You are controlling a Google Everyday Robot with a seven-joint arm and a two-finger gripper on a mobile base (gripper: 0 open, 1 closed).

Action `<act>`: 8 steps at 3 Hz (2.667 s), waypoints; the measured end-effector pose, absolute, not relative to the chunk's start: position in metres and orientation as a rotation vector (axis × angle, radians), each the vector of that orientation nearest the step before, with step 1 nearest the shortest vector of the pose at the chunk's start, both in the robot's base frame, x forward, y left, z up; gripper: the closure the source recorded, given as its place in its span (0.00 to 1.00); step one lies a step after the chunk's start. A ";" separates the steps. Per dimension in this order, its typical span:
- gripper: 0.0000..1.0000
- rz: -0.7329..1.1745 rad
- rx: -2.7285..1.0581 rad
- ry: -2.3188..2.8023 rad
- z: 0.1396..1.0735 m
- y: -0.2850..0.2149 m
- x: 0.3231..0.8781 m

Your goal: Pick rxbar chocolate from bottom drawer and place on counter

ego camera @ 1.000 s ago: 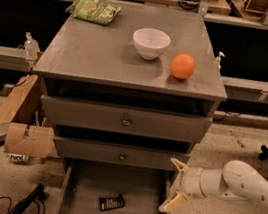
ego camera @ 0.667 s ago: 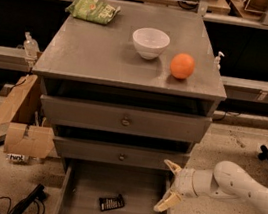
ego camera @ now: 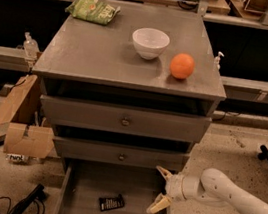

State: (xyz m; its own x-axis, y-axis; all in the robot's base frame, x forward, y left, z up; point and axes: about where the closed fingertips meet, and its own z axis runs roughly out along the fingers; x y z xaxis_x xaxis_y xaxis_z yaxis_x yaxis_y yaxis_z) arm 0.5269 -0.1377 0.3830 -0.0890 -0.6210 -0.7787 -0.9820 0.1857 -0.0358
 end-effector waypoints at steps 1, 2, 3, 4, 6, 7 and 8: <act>0.00 0.655 -1.469 1.850 0.346 -0.143 0.532; 0.00 0.658 -1.471 1.849 0.345 -0.141 0.532; 0.00 0.724 -1.535 1.810 0.320 -0.109 0.531; 0.00 0.839 -1.621 1.746 0.260 -0.049 0.526; 0.00 0.861 -1.652 1.731 0.199 -0.001 0.528; 0.00 0.846 -1.676 1.713 0.180 0.014 0.534; 0.00 0.819 -1.731 1.677 0.162 0.029 0.544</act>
Offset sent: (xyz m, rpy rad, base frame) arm 0.0046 -0.0047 -0.0323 -0.0183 0.0143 -0.0461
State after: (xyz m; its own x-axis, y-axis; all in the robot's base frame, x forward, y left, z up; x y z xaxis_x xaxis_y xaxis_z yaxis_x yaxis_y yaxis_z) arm 0.5436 0.0288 0.1621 0.0175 -0.6381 -0.7697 -0.9994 -0.0345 0.0059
